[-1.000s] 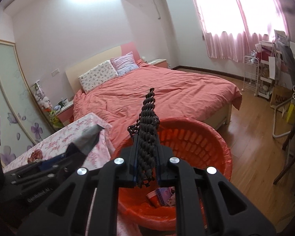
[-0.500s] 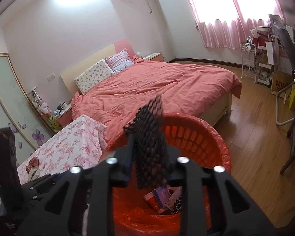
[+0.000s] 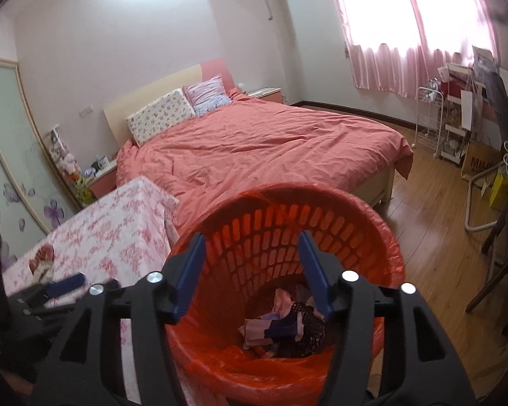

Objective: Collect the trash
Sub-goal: 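Open both tools over the red basket to drop the mesh pad and snack bag, then move both open tools back to the remaining items on the bed, then grasp the yellow snack wrapper with the left tool while the right tool grasps the brown scrunchie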

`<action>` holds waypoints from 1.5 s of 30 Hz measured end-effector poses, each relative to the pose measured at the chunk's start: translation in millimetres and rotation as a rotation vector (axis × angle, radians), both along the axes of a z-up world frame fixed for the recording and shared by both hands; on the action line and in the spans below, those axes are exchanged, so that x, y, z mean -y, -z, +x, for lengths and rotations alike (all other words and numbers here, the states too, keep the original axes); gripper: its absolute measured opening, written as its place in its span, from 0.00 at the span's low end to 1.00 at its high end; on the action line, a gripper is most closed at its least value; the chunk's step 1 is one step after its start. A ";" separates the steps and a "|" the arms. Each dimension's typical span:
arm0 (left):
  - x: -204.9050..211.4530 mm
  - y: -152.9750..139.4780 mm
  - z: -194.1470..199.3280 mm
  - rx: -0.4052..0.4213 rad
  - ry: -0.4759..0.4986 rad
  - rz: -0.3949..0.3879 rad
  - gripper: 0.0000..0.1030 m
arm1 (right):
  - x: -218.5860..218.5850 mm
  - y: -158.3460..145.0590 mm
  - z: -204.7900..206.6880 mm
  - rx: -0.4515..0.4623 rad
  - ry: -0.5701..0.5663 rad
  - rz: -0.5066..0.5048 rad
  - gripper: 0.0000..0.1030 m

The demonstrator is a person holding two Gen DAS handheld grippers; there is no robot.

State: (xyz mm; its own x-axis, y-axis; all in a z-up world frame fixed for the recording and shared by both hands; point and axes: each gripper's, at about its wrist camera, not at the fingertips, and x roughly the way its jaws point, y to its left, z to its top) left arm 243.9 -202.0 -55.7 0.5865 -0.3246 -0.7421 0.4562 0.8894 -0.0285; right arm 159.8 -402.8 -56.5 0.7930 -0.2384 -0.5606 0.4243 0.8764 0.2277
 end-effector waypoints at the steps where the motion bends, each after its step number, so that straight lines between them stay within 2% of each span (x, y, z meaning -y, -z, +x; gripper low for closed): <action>1: -9.2 -0.3 3.3 0.005 -0.019 0.006 0.76 | -4.9 1.2 2.1 -0.008 -0.011 -0.002 0.57; 8: -101.2 0.0 23.3 0.042 -0.221 0.060 0.80 | -56.6 6.6 17.8 -0.052 -0.117 -0.025 0.67; 14: -185.1 -3.0 42.6 0.068 -0.418 0.111 0.84 | -110.6 10.6 40.2 -0.087 -0.219 -0.035 0.70; 18: -213.8 -0.7 55.7 0.071 -0.479 0.130 0.84 | -144.8 15.9 58.1 -0.113 -0.282 -0.028 0.71; 21: -229.4 7.9 64.3 0.057 -0.488 0.142 0.84 | -170.1 21.1 71.1 -0.135 -0.325 -0.023 0.72; 26: -231.3 25.9 90.5 0.011 -0.439 0.166 0.84 | -194.7 24.5 79.3 -0.157 -0.367 -0.029 0.72; 30: -236.0 34.9 95.4 -0.005 -0.417 0.168 0.84 | -209.4 25.4 85.6 -0.170 -0.384 -0.044 0.72; 36: -243.1 35.7 94.7 -0.018 -0.430 0.129 0.59 | -215.4 27.6 90.8 -0.184 -0.391 -0.035 0.72; 38: -244.9 35.5 90.6 -0.010 -0.437 0.135 0.56 | -216.8 28.7 91.8 -0.187 -0.394 -0.028 0.72; 42: -261.1 34.5 71.6 -0.019 -0.458 0.109 0.56 | -221.9 30.5 93.1 -0.192 -0.406 -0.026 0.72; 45: -278.6 36.8 47.7 -0.010 -0.485 0.134 0.56 | -227.8 31.4 95.7 -0.197 -0.419 -0.027 0.72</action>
State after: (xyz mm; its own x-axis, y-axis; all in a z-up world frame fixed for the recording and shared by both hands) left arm 291.6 76.7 -92.4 0.6391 0.0827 -0.7647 -0.0106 0.9951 0.0987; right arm 255.5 -175.0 -87.9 0.7030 0.0629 -0.7084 0.0656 0.9861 0.1526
